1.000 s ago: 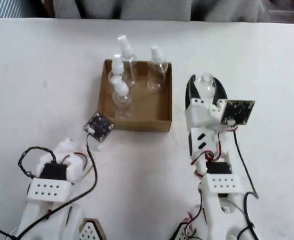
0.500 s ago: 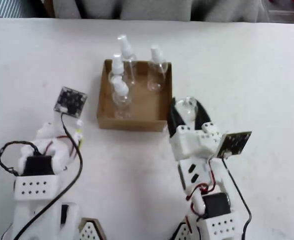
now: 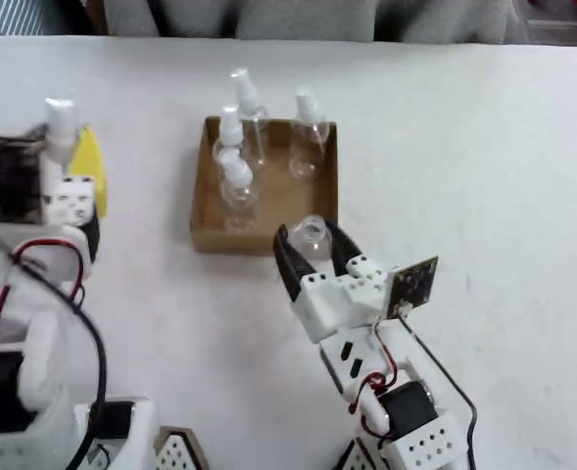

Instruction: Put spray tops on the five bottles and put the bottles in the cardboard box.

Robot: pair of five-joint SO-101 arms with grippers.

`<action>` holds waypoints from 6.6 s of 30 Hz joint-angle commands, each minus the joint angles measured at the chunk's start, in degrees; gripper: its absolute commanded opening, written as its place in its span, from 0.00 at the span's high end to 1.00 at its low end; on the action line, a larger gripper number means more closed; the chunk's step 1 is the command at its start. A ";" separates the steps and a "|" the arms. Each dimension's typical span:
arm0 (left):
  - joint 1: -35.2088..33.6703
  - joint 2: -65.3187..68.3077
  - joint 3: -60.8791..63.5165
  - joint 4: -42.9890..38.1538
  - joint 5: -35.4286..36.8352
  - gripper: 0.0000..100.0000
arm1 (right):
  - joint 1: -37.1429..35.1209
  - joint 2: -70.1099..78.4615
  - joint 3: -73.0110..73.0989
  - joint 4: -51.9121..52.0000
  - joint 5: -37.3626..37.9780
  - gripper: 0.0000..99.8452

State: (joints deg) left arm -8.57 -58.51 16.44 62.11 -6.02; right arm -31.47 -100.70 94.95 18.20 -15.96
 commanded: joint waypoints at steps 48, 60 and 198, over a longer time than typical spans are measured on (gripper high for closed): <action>35.65 17.54 -7.30 -12.13 32.88 0.98 | -6.29 -0.22 2.02 2.51 -0.26 0.98; 35.82 17.54 -6.95 -7.74 28.04 0.98 | -6.20 -0.22 2.02 2.51 -0.26 0.98; 39.69 -38.73 45.19 -16.35 12.57 0.73 | -4.70 -0.22 2.02 6.11 -0.26 0.98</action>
State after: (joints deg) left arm 31.69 -92.35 65.32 44.53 6.46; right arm -36.57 -100.70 96.35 24.35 -15.87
